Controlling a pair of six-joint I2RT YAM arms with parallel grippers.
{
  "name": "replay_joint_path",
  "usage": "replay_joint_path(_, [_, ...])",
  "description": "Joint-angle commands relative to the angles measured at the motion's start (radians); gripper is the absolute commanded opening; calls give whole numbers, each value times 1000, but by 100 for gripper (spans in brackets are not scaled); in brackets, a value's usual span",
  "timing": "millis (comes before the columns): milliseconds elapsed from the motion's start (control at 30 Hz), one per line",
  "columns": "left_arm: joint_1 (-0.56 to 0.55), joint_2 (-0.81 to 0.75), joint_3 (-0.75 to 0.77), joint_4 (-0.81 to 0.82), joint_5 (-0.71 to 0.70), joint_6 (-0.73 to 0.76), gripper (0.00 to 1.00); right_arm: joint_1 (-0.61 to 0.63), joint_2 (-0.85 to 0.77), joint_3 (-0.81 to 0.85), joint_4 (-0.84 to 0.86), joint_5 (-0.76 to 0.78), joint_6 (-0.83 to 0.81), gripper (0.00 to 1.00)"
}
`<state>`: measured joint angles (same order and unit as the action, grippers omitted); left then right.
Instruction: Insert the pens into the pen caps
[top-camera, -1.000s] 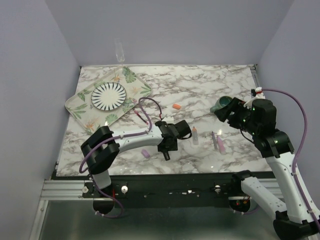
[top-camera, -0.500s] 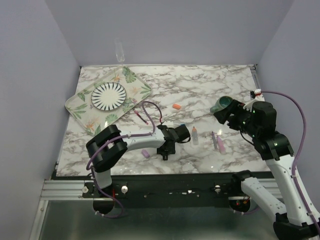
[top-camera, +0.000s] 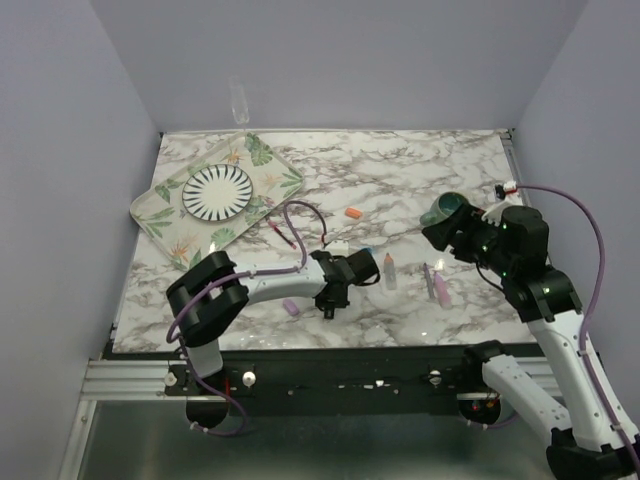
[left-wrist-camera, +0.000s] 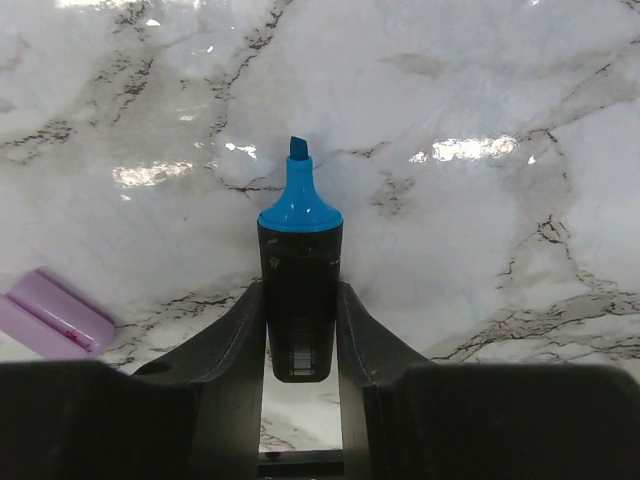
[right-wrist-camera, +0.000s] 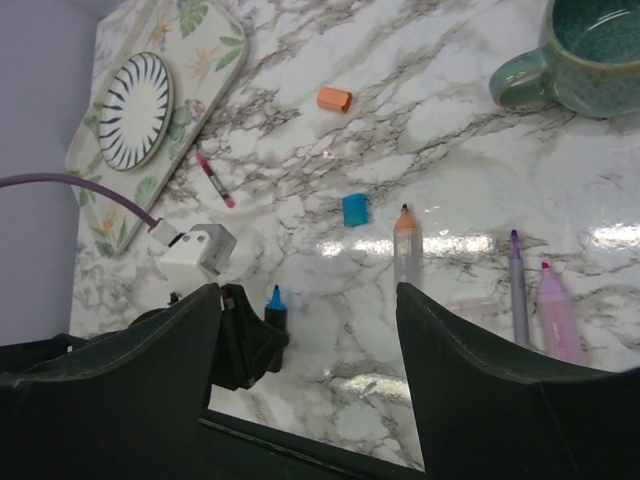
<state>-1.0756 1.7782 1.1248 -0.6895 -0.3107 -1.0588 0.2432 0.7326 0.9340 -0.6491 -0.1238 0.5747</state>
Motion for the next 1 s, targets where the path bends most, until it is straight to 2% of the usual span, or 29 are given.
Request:
replay_joint_path(0, [0, -131, -2, 22, -102, 71, 0, 2, -1, -75, 91, -129, 92, 77])
replay_joint_path(100, [0, -233, -36, 117, -120, 154, 0, 2, 19, -144, 170, -218, 174, 74])
replay_joint_path(167, [2, -308, -71, 159, -140, 199, 0, 4, 36, -173, 224, -247, 220, 67])
replay_joint_path(267, [0, -403, -124, 263, -149, 282, 0, 10, 80, -219, 334, -356, 264, 61])
replay_joint_path(333, [2, -456, -175, 347, -148, 321, 0, 53, 123, -224, 388, -424, 267, 59])
replay_joint_path(433, [0, -546, -230, 438, -149, 371, 0, 136, 163, -189, 410, -407, 244, 59])
replay_joint_path(567, [0, -617, -264, 505, -146, 407, 0, 195, 217, -176, 485, -413, 264, 72])
replay_joint_path(667, [2, -614, -261, 504, -140, 418, 0, 261, 264, -129, 490, -378, 246, 74])
replay_joint_path(967, [0, -626, -284, 515, -136, 407, 0, 335, 422, -6, 471, -324, 205, 57])
